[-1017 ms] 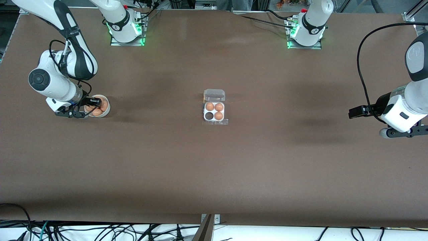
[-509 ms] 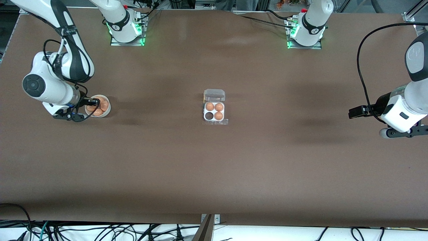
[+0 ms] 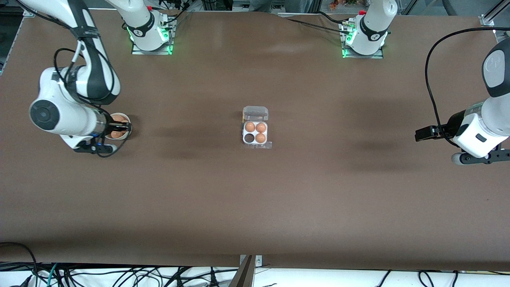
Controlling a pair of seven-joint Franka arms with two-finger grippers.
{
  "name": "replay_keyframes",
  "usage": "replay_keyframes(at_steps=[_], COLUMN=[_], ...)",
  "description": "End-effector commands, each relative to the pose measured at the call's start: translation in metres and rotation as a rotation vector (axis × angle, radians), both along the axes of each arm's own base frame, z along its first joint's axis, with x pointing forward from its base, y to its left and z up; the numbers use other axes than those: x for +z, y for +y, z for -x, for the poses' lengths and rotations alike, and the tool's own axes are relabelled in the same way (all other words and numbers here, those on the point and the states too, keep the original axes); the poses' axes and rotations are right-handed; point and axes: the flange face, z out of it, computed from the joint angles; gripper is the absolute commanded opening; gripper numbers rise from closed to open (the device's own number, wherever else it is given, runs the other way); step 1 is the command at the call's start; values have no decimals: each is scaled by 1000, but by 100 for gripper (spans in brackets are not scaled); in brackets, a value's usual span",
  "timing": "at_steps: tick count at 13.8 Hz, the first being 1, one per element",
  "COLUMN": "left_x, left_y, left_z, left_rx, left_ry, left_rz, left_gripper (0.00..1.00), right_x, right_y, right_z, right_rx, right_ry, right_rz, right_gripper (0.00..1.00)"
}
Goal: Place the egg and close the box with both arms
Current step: 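Carry the egg with the right gripper over the carton's empty slot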
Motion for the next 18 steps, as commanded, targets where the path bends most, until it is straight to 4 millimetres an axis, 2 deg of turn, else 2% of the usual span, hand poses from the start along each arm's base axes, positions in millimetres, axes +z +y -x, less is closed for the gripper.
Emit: replay_keyframes(at_steps=[1, 5, 9, 11, 14, 16, 18], left_x=[3, 3, 3, 3, 3, 3, 3], left_y=[-1, -4, -5, -5, -4, -5, -5], left_z=[-6, -6, -6, -6, -6, -6, -6], left_rx=[-26, -30, -30, -30, -28, -29, -29], left_ry=[-3, -3, -5, -4, -4, -4, -4], left_rz=[-8, -8, -7, -5, -2, -3, -3], left_gripper=[100, 100, 100, 100, 100, 100, 100], right_x=[7, 8, -10, -23, -42, -52, -59], right_y=[70, 189, 304, 353, 401, 416, 419], right_z=[-9, 0, 11, 18, 28, 29, 28], right_rx=[-59, -183, -335, -379, -400, -435, -438], right_ry=[7, -13, -15, -28, -74, -127, -136], right_rz=[23, 13, 5, 13, 2, -38, -44], right_gripper=[13, 13, 13, 13, 13, 13, 13])
